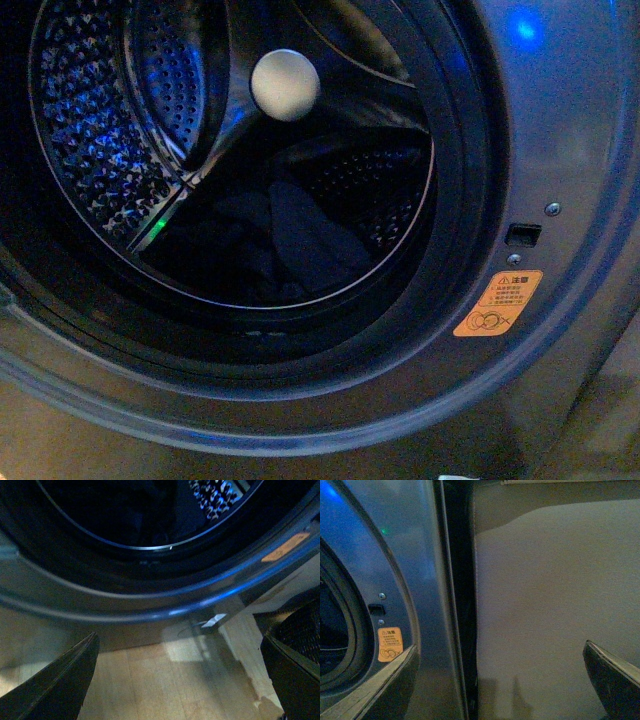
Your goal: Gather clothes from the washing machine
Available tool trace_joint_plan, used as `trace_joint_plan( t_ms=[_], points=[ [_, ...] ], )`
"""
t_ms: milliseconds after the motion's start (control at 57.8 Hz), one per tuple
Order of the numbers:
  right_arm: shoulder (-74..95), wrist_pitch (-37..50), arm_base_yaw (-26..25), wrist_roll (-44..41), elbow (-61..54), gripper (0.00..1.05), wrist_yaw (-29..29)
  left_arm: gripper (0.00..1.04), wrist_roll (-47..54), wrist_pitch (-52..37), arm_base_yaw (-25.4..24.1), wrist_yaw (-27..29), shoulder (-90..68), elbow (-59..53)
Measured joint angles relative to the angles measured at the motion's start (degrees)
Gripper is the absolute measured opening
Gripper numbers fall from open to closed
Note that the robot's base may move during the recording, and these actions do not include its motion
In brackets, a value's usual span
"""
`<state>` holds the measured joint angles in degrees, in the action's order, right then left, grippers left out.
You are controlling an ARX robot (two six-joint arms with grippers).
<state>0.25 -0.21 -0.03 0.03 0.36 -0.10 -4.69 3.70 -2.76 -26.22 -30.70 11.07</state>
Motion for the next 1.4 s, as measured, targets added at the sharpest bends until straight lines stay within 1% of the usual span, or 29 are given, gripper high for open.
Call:
trace_joint_plan(
  t_ms=[121, 242, 380, 467, 519, 570, 743, 847, 1124, 1297, 1400],
  points=[
    [0.0, 0.0, 0.0, 0.0, 0.0, 0.97, 0.0, 0.98, -0.1, -13.0, 4.6, 4.7, -16.2, 6.1],
    [0.0, 0.0, 0.0, 0.0, 0.0, 0.97, 0.0, 0.98, 0.0, -20.4, 7.1, 6.9, -30.4, 12.1],
    [0.0, 0.0, 0.0, 0.0, 0.0, 0.97, 0.0, 0.98, 0.2, -23.1, 8.9, 9.6, -48.5, 23.5],
    [0.0, 0.0, 0.0, 0.0, 0.0, 0.97, 0.0, 0.98, 0.8, -23.2, 10.2, 10.8, -56.4, 30.1],
    [0.0, 0.0, 0.0, 0.0, 0.0, 0.97, 0.0, 0.98, 1.7, -23.3, 10.9, 12.8, -61.4, 34.3],
    [0.0, 0.0, 0.0, 0.0, 0.0, 0.97, 0.0, 0.98, 2.3, -23.7, 11.4, 13.6, -65.6, 37.7],
    [0.0, 0.0, 0.0, 0.0, 0.0, 0.97, 0.0, 0.98, 2.1, -21.6, 12.6, 15.8, -77.5, 48.2],
    [0.0, 0.0, 0.0, 0.0, 0.0, 0.97, 0.0, 0.98, 1.4, -18.2, 12.9, 17.2, -85.5, 58.0],
    [0.0, 0.0, 0.0, 0.0, 0.0, 0.97, 0.0, 0.98, 3.0, -12.6, 13.4, 22.9, -95.4, 73.9],
    [0.0, 0.0, 0.0, 0.0, 0.0, 0.97, 0.0, 0.98, 3.8, -4.9, 14.4, 22.7, -103.9, 85.6],
    [0.0, 0.0, 0.0, 0.0, 0.0, 0.97, 0.0, 0.98, 4.7, -2.3, 15.0, 22.6, -106.3, 88.9]
  ],
)
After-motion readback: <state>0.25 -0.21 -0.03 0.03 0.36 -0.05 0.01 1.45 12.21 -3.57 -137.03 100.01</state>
